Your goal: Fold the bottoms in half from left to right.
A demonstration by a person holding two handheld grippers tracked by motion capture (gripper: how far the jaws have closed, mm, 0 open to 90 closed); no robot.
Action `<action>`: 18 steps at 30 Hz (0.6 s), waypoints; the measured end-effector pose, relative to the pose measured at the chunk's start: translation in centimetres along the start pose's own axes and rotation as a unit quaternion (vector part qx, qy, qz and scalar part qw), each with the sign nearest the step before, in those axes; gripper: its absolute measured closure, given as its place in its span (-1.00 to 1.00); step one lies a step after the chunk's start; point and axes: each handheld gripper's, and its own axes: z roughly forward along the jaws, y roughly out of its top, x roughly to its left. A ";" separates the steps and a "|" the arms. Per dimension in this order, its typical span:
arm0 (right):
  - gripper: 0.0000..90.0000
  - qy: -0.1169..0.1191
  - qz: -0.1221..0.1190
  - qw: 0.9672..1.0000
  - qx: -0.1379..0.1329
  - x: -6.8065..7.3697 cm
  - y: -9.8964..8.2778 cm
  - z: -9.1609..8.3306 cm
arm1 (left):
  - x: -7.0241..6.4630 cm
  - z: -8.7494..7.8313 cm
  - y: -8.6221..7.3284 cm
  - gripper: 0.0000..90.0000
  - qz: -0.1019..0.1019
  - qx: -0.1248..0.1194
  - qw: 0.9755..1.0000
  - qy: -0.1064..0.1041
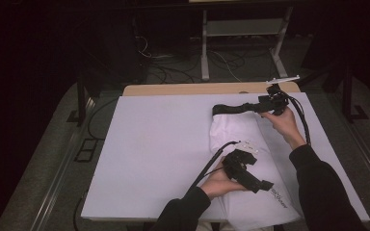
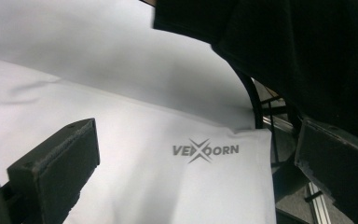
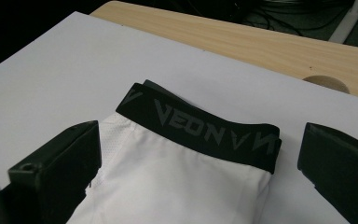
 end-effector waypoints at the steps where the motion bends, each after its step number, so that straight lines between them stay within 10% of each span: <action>1: -1.00 -0.001 -0.002 1.000 -0.001 0.0 0.0 -0.1 | 0.2 -0.6 0.0 -1.00 -0.003 -0.006 1.000 0.008; 18: -1.00 -0.001 -0.006 1.000 -0.012 0.4 -0.5 -1.4 | 2.4 -5.3 0.1 -1.00 -0.006 -0.031 0.997 0.069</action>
